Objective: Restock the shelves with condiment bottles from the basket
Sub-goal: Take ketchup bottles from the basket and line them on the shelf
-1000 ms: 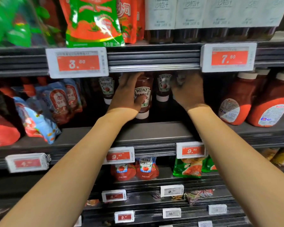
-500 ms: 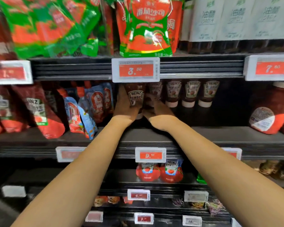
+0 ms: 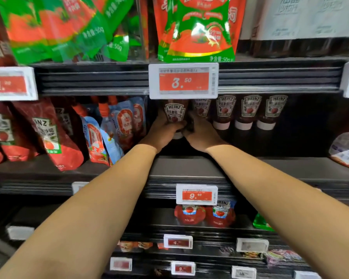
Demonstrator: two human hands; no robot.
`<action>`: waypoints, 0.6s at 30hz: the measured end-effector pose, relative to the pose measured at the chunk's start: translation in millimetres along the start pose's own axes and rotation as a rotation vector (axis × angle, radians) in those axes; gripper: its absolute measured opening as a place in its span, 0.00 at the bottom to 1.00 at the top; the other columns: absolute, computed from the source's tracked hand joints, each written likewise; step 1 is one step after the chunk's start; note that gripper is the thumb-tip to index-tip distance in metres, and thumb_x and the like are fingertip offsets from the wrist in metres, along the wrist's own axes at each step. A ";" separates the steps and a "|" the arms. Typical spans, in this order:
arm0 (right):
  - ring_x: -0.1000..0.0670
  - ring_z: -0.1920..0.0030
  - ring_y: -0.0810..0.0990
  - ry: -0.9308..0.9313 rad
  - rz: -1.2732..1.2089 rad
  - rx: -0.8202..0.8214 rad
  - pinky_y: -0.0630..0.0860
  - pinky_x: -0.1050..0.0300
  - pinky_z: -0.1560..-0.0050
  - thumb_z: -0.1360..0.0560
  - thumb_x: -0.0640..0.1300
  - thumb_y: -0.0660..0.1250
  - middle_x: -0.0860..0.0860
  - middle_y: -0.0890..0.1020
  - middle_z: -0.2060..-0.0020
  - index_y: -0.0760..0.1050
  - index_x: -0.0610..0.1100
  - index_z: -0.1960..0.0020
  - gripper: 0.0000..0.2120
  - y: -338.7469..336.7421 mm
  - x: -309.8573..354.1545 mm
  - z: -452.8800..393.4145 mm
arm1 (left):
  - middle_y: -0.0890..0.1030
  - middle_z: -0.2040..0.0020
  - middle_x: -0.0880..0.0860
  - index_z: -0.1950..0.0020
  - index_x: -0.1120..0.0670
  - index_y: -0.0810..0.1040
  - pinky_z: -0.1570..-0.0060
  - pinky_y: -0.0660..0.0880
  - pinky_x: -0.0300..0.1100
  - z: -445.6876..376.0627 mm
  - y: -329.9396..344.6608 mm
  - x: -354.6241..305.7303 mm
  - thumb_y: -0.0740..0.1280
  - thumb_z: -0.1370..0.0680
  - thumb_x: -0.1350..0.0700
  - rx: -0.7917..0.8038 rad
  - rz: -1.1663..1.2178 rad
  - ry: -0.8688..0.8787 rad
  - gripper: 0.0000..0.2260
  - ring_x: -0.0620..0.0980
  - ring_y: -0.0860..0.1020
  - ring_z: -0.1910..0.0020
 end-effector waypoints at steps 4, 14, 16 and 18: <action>0.46 0.31 0.75 -0.006 -0.058 0.038 0.70 0.48 0.28 0.21 0.44 0.68 0.48 0.77 0.30 0.67 0.48 0.25 0.26 5.9 -4.7 -2.7 | 0.81 0.45 0.46 0.31 0.52 0.70 0.57 0.76 0.27 -2.5 -1.9 2.4 0.72 0.24 0.66 0.015 -0.023 0.021 0.24 0.32 0.81 0.52; 0.46 0.32 0.76 -0.011 -0.054 0.017 0.71 0.50 0.29 0.21 0.42 0.65 0.47 0.78 0.31 0.68 0.48 0.25 0.25 1.8 -6.5 -1.2 | 0.79 0.46 0.44 0.30 0.54 0.68 0.61 0.75 0.24 0.5 3.2 0.6 0.70 0.21 0.65 0.041 -0.110 0.032 0.22 0.26 0.79 0.57; 0.46 0.32 0.76 0.000 -0.053 0.021 0.71 0.51 0.29 0.21 0.42 0.65 0.47 0.78 0.31 0.68 0.47 0.25 0.25 1.8 -7.7 -1.7 | 0.78 0.46 0.44 0.30 0.54 0.67 0.62 0.74 0.23 2.2 2.6 -1.4 0.70 0.21 0.64 0.031 -0.134 0.038 0.22 0.24 0.78 0.57; 0.46 0.31 0.76 0.003 -0.035 0.013 0.71 0.53 0.29 0.22 0.41 0.66 0.47 0.78 0.31 0.69 0.47 0.25 0.25 0.2 -8.1 -1.1 | 0.78 0.46 0.44 0.30 0.53 0.67 0.62 0.75 0.24 4.1 2.6 -1.7 0.71 0.22 0.63 0.033 -0.143 0.039 0.23 0.25 0.78 0.57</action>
Point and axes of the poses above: each hand's wrist, its own z-axis away from the middle knuckle, its own y-axis out of the palm, x = y × z, the point moved 10 cm from there along -z, towards the middle knuckle
